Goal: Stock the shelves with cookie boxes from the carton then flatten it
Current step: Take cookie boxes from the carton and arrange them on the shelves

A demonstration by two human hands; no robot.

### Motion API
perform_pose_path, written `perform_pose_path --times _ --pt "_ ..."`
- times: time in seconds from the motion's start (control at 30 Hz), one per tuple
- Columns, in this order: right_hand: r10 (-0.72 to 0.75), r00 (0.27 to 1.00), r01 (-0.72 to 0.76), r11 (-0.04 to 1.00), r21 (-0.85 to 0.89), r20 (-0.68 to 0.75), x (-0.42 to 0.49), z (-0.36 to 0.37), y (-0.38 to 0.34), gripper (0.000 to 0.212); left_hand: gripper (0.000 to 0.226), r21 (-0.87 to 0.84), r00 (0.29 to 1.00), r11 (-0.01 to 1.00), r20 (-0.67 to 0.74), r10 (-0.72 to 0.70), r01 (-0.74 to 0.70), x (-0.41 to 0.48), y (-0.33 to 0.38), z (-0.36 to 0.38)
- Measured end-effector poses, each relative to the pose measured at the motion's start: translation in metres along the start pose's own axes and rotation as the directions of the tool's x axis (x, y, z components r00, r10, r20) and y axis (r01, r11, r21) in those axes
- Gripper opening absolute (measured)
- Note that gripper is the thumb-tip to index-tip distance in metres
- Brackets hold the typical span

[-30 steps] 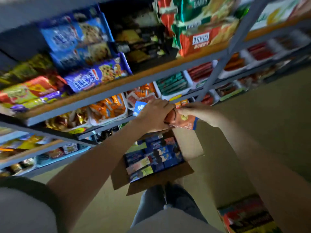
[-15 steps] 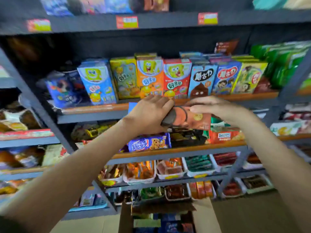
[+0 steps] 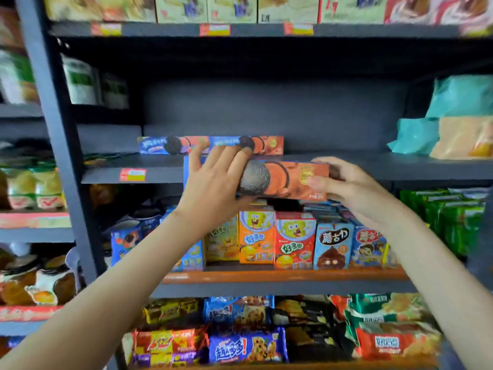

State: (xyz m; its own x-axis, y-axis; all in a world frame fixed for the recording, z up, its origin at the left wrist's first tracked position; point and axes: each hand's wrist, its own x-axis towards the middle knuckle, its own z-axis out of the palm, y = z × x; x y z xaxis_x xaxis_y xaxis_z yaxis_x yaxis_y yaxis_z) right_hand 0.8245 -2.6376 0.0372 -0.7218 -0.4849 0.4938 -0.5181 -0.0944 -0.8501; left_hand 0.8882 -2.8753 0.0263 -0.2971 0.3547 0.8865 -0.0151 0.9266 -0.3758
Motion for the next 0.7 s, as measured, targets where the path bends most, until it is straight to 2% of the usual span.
perform_pose_path --times 0.13,0.2,0.27,0.33,0.4,0.53,0.6,0.7 --pt "-0.067 0.997 0.066 0.998 -0.014 -0.036 0.029 -0.009 -0.018 0.037 0.083 -0.135 0.987 0.978 0.007 -0.158 0.157 0.017 -0.017 0.007" --pt "-0.055 0.998 0.053 0.997 -0.054 -0.039 0.047 -0.014 -0.018 0.033 0.078 -0.271 0.949 0.911 0.034 -0.312 0.310 0.024 -0.026 0.011" --pt "-0.003 0.999 0.001 0.997 -0.072 -0.034 0.067 -0.018 -0.015 0.025 0.067 -0.368 0.849 0.771 0.118 -0.515 0.519 0.031 -0.040 0.018" --pt "0.059 0.998 -0.059 0.997 -0.054 -0.002 0.086 -0.021 -0.011 0.018 0.045 -0.358 0.734 0.647 0.220 -0.642 0.673 0.039 -0.057 0.029" --pt "0.100 0.995 -0.099 0.994 -0.040 0.027 0.105 -0.022 -0.010 0.014 0.025 -0.343 0.676 0.583 0.318 -0.665 0.736 0.046 -0.073 0.038" --pt "0.150 0.988 -0.151 0.988 0.011 0.047 0.134 -0.019 -0.004 0.015 0.043 -0.372 0.538 0.391 0.509 -0.672 0.842 0.056 -0.083 0.042" --pt "0.172 0.984 -0.173 0.985 0.004 0.054 0.145 -0.014 0.000 0.016 0.049 -0.322 0.494 0.375 0.577 -0.650 0.869 0.060 -0.084 0.045" --pt "0.199 0.979 -0.199 0.980 -0.012 0.031 0.160 -0.007 0.006 0.016 0.044 -0.238 0.471 0.423 0.628 -0.619 0.874 0.064 -0.089 0.057"
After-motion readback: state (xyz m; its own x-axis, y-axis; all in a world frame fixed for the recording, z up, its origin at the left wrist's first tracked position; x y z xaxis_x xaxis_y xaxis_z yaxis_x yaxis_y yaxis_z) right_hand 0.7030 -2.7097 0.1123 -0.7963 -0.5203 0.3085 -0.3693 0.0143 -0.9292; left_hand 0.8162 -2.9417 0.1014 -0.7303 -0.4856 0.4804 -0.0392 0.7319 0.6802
